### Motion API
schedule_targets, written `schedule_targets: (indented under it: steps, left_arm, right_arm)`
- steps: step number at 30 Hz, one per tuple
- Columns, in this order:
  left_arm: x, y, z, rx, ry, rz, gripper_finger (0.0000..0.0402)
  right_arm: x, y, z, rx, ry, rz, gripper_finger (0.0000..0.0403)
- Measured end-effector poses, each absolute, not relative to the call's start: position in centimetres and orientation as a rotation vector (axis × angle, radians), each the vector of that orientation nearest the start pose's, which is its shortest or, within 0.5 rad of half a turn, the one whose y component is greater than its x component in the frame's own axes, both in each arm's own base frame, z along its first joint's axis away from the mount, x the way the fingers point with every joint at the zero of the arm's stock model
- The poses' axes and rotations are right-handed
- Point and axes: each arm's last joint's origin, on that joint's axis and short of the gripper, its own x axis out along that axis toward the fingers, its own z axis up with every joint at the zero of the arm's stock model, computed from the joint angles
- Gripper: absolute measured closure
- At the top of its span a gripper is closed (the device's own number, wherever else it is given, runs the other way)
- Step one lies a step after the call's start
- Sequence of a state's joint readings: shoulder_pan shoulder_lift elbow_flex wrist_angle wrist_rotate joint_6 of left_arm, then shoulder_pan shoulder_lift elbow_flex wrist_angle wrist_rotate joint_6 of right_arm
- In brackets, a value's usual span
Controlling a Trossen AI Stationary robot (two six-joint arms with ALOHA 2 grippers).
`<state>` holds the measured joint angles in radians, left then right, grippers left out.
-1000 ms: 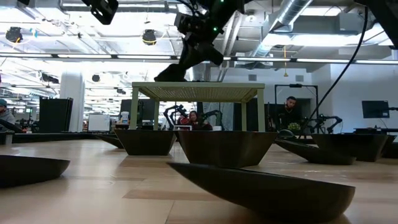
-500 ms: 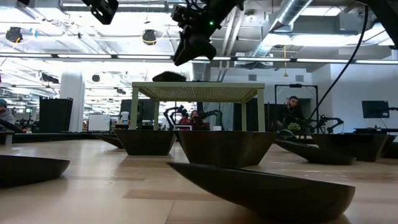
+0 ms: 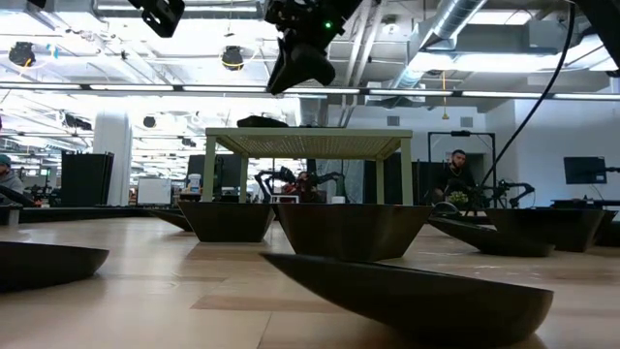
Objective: Pick & Place Mini shaped plates
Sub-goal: Put the distorted square plate on the shelf
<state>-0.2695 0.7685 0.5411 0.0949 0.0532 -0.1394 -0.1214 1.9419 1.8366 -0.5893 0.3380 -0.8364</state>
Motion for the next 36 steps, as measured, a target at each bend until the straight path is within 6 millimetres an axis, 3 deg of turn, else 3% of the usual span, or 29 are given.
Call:
schedule_targets:
  steps: [18, 36]
  left_arm:
    - [17.2, -4.9, 27.9, -0.125, 0.136, -0.313, 0.0298]
    - [17.2, -4.9, 27.9, -0.122, 0.133, -0.313, 0.0298]
  right_arm:
    - [43.8, -3.2, 32.3, -0.892, 0.812, -0.062, 0.0287]
    - [44.2, -3.9, 32.8, -0.946, 0.75, -0.087, 0.0287]
